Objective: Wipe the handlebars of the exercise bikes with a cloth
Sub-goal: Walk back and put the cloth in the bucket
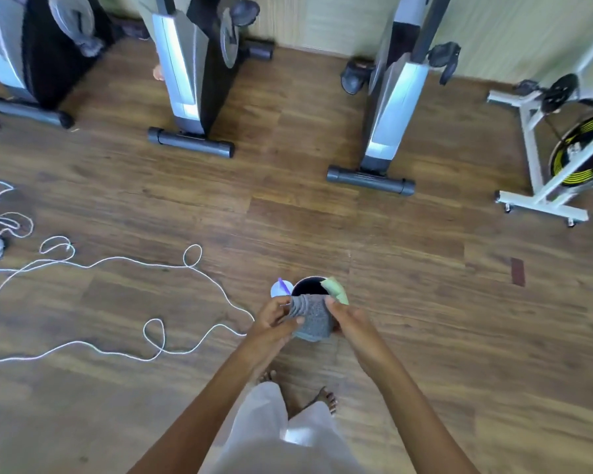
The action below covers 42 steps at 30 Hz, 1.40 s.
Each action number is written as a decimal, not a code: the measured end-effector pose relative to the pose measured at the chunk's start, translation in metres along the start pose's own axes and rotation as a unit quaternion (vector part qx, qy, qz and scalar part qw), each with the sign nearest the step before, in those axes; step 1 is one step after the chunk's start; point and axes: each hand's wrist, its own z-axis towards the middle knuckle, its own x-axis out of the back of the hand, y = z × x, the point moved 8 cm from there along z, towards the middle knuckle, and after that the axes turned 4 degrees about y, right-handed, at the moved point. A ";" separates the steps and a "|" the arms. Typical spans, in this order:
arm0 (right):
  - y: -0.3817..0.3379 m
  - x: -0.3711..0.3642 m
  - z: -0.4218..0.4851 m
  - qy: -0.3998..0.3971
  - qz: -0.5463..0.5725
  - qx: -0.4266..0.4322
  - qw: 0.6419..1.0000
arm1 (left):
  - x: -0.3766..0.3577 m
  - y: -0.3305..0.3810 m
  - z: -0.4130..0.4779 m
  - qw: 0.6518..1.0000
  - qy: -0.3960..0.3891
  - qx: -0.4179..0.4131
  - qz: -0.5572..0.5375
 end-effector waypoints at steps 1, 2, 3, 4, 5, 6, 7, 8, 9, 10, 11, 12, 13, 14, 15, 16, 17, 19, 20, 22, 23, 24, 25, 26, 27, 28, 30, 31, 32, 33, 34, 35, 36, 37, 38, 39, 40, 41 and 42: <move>0.000 0.001 -0.003 0.001 0.006 0.017 1.000 | -0.004 0.002 -0.002 1.000 -0.010 0.000 0.020; -0.001 0.003 -0.005 0.008 0.011 0.032 0.999 | -0.006 0.001 -0.003 0.999 -0.010 0.004 0.044; -0.002 0.005 -0.006 0.019 0.018 0.044 0.999 | -0.008 0.002 -0.004 0.998 -0.005 0.002 0.063; -0.003 0.008 -0.006 0.029 0.028 0.054 0.998 | -0.010 0.000 -0.003 0.997 0.004 -0.004 0.081; -0.003 0.012 -0.006 0.033 0.039 0.062 0.997 | -0.014 0.001 -0.003 0.995 0.015 -0.011 0.095; -0.004 0.014 -0.006 0.033 0.042 0.070 0.996 | -0.017 0.000 -0.003 0.994 0.027 -0.014 0.110; -0.003 0.016 -0.004 0.029 0.044 0.073 0.996 | -0.022 0.000 -0.003 0.992 0.039 -0.012 0.115; 0.000 0.018 -0.002 0.023 0.045 0.071 0.996 | -0.027 -0.003 -0.003 0.993 0.047 -0.008 0.107; 0.004 0.020 0.000 0.012 0.051 0.064 0.997 | -0.031 -0.006 -0.003 0.994 0.058 -0.003 0.089; 0.010 0.021 0.003 -0.002 0.057 0.055 0.997 | -0.033 -0.010 -0.002 0.995 0.069 0.002 0.072; 0.018 0.022 0.006 -0.015 0.062 0.043 0.997 | -0.033 -0.015 -0.001 0.994 0.088 0.004 0.058; 0.029 0.023 0.010 -0.024 0.059 0.028 0.998 | -0.028 -0.021 0.001 0.992 0.108 0.004 0.063; 0.044 0.024 0.016 -0.027 0.051 0.011 0.998 | -0.023 -0.031 0.005 0.989 0.125 0.009 0.074; 0.061 0.025 0.021 -0.028 0.041 -0.005 0.999 | -0.018 -0.043 0.008 0.987 0.132 0.021 0.091; 0.079 0.026 0.027 -0.022 0.034 -0.020 0.999 | -0.013 -0.057 0.013 0.986 0.127 0.032 0.106; 0.100 0.027 0.034 -0.009 0.029 -0.036 0.999 | -0.009 -0.073 0.020 0.984 0.116 0.043 0.128; 0.123 0.029 0.041 0.016 0.029 -0.056 0.998 | -0.005 -0.091 0.026 0.981 0.109 0.051 0.151; 0.165 0.031 0.059 0.065 0.048 -0.086 0.993 | 0.007 -0.128 0.045 0.974 0.104 0.060 0.194; 0.184 0.030 0.072 0.071 0.051 -0.088 0.992 | 0.014 -0.149 0.057 0.971 0.105 0.068 0.204; 0.222 0.028 0.107 0.067 0.041 -0.089 0.993 | 0.032 -0.199 0.088 0.965 0.107 0.087 0.223; 0.242 0.028 0.126 0.066 0.027 -0.090 0.993 | 0.042 -0.223 0.105 0.962 0.108 0.089 0.236; 0.262 0.028 0.148 0.063 0.011 -0.089 0.994 | 0.051 -0.246 0.122 0.957 0.109 0.091 0.254; 0.282 0.028 0.170 0.059 -0.003 -0.086 0.995 | 0.060 -0.270 0.141 0.954 0.106 0.088 0.268; 0.302 0.027 0.192 0.056 -0.012 -0.084 0.995 | 0.069 -0.293 0.161 0.949 0.104 0.085 0.284; 0.319 0.025 0.215 0.054 -0.018 -0.079 0.995 | 0.077 -0.313 0.181 0.945 0.101 0.072 0.302; 0.334 0.025 0.238 0.053 -0.024 -0.068 0.996 | 0.084 -0.330 0.202 0.940 0.095 0.055 0.323; 0.356 0.023 0.278 0.060 -0.039 -0.037 0.997 | 0.090 -0.353 0.240 0.932 0.081 0.019 0.352; 0.364 0.023 0.296 0.064 -0.048 -0.020 0.997 | 0.094 -0.362 0.257 0.932 0.078 -0.002 0.354; 0.371 0.023 0.310 0.068 -0.061 -0.003 0.996 | 0.096 -0.369 0.271 0.933 0.077 -0.020 0.351; 0.378 0.024 0.323 0.073 -0.071 0.016 0.995 | 0.098 -0.376 0.283 0.933 0.075 -0.038 0.350; 0.386 0.025 0.334 0.077 -0.081 0.030 0.993 | 0.100 -0.384 0.293 0.930 0.072 -0.050 0.357; 0.394 0.026 0.342 0.079 -0.092 0.037 0.992 | 0.102 -0.392 0.301 0.927 0.066 -0.058 0.364; 0.404 0.026 0.348 0.083 -0.111 0.036 0.990 | 0.104 -0.400 0.307 0.922 0.061 -0.063 0.377; 0.412 0.026 0.352 0.090 -0.130 0.032 0.987 | 0.105 -0.406 0.311 0.914 0.055 -0.073 0.394; 0.419 0.026 0.354 0.100 -0.151 0.028 0.983 | 0.106 -0.411 0.312 0.904 0.053 -0.084 0.416; 0.424 0.025 0.355 0.108 -0.168 0.028 0.979 | 0.108 -0.416 0.312 0.894 0.051 -0.096 0.434; 0.427 0.022 0.354 0.113 -0.181 0.029 0.977 | 0.109 -0.419 0.311 0.884 0.052 -0.108 0.451; 0.430 0.020 0.354 0.114 -0.190 0.033 0.975 | 0.111 -0.422 0.310 0.876 0.051 -0.123 0.464; 0.431 0.018 0.353 0.117 -0.203 0.040 0.971 | 0.111 -0.423 0.309 0.869 0.051 -0.133 0.474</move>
